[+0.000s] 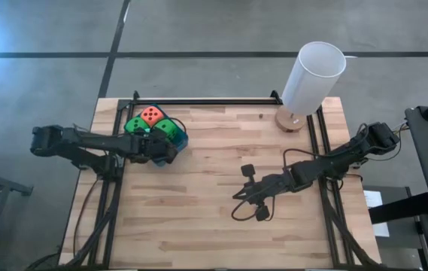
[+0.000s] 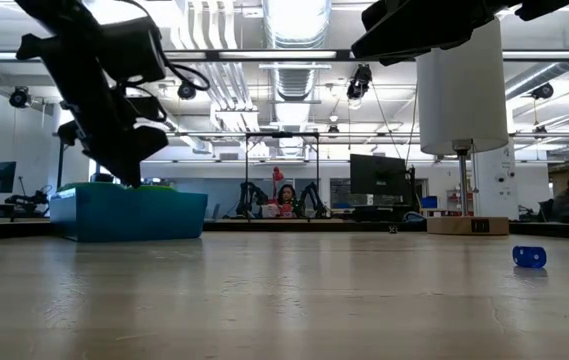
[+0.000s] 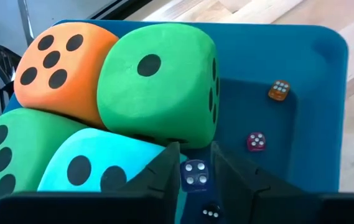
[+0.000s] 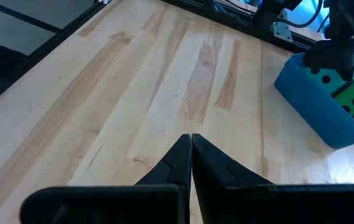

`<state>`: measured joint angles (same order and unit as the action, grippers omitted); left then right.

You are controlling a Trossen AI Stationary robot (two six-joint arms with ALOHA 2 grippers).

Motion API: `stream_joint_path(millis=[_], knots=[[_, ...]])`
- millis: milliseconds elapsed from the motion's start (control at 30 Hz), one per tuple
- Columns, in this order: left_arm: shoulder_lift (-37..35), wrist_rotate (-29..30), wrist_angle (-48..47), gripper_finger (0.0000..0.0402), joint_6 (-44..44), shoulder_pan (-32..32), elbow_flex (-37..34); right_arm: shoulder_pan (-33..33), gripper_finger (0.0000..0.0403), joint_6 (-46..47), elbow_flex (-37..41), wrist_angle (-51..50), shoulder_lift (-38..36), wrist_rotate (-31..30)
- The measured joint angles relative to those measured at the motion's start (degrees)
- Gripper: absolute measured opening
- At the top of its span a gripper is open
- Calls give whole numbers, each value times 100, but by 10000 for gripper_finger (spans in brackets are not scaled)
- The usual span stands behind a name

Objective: Pick & Place Dice
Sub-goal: Put the small violet dice into the blue bin, then put the small blue dice into the blue bin

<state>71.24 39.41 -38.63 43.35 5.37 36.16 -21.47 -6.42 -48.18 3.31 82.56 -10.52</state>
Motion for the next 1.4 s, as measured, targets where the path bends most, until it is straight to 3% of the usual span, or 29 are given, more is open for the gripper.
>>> stream_joint_path(millis=[467, 733, 1033, 1400], knots=[[-35, -3, -39, 158, -8, 212, -13, 0, 8, -4, 0, 9, 0, -2], [-749, -487, 71, 165, -177, 170, -13, 0, 8, 78, -2, -261, -129, 2], [-1417, -638, 847, 157, -819, -603, -11, -7, 8, 1115, -2, -1506, -538, 262], [-1567, -1248, 1660, 164, -1630, -1144, -9, -535, 8, 2506, -2, -2483, -254, 672]])
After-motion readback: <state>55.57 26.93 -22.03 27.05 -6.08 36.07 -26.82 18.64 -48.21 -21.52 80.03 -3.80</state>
